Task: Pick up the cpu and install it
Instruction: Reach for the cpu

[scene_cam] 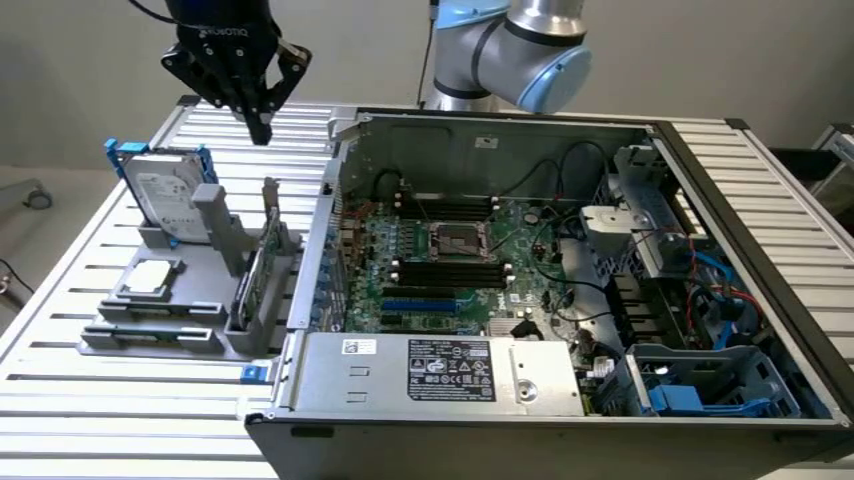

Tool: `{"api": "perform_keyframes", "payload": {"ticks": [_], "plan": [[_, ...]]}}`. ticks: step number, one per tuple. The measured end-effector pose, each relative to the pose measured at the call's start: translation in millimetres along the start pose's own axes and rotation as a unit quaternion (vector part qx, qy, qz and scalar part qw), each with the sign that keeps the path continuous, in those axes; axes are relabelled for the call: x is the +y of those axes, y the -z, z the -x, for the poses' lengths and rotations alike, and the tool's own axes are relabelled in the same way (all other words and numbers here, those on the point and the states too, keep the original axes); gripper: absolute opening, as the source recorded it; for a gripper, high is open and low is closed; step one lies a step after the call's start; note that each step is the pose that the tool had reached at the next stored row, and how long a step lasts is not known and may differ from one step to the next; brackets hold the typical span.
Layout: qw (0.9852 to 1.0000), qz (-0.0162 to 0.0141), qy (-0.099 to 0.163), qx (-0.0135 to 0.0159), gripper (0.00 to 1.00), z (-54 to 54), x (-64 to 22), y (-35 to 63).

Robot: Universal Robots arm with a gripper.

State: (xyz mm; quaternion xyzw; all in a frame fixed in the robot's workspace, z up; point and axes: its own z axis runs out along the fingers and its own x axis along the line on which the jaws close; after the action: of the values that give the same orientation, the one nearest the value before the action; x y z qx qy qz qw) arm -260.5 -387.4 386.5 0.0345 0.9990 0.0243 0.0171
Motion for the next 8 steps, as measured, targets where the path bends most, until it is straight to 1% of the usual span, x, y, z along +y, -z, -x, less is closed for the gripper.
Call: {"api": "perform_keyframes", "payload": {"ticks": [8], "plan": [[1.0000, -0.0003, 0.000, 0.0033, 0.11, -36.9, 1.5, -4.0]]}}
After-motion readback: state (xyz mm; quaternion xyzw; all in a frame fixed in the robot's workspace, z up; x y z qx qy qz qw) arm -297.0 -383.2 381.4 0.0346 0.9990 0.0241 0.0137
